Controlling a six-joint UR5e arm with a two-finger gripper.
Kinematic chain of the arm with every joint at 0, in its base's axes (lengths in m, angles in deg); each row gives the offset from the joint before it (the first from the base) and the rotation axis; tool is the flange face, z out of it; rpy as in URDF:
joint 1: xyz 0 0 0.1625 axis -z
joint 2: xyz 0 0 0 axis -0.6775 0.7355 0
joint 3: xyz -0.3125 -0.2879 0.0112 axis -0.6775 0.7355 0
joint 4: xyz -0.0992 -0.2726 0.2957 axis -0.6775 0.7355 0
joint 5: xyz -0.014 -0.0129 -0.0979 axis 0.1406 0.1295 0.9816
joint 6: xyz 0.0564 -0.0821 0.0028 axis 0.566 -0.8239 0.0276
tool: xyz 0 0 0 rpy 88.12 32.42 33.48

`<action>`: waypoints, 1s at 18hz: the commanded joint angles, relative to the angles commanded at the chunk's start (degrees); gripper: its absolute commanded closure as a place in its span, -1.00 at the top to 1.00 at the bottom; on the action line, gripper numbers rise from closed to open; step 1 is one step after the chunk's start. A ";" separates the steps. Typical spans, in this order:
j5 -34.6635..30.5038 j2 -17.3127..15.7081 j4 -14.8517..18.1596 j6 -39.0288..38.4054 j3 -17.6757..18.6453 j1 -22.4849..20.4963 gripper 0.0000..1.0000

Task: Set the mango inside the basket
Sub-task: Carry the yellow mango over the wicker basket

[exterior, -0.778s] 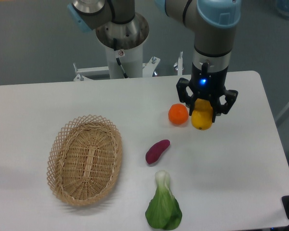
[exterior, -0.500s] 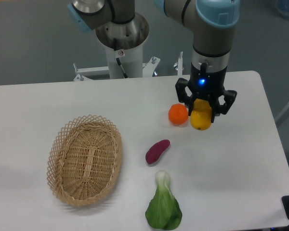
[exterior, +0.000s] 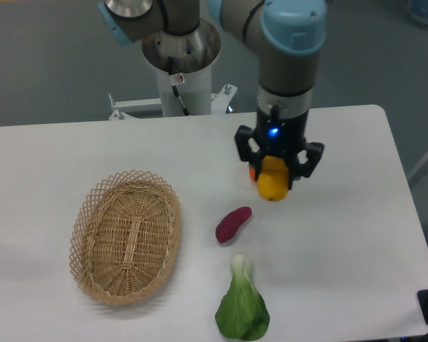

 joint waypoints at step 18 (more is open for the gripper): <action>-0.70 12.31 -16.16 -12.94 6.58 17.94 -0.01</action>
